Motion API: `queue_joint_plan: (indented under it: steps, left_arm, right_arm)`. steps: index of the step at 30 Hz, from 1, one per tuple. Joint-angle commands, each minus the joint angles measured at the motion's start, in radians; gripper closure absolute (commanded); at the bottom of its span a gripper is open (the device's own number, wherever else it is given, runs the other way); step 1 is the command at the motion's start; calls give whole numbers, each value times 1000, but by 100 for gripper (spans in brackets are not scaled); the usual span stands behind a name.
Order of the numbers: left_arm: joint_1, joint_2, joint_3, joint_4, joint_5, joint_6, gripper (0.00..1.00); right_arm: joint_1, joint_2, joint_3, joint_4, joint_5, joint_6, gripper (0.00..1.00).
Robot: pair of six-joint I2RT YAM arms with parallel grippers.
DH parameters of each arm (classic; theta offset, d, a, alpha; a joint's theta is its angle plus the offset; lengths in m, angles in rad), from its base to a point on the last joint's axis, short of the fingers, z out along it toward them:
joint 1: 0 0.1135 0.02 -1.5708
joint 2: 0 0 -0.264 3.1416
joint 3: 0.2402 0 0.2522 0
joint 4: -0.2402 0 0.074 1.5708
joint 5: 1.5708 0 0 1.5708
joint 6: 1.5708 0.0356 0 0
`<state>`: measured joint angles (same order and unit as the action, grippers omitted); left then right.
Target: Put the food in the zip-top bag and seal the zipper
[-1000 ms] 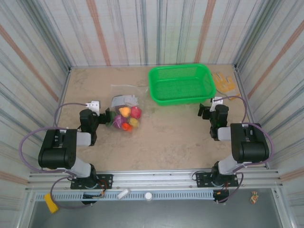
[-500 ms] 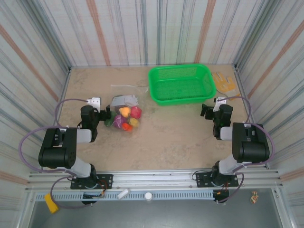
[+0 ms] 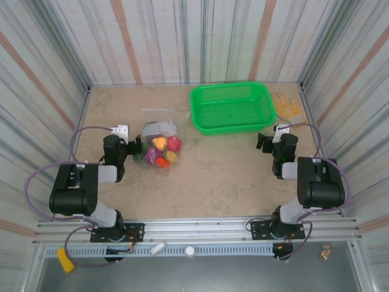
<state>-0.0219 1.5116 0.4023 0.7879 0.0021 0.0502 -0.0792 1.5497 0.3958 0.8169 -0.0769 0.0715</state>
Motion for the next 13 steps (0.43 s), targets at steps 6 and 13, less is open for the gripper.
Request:
queue_joint_plan:
  steps: [6, 13]
  left_arm:
    - [-1, 5, 20, -15, 6, 17, 1]
    - [-1, -4, 10, -4, 15, 22, 1]
  right_arm:
    - [-6, 7, 17, -8, -6, 13, 1]
    - [-4, 6, 17, -7, -6, 13, 1]
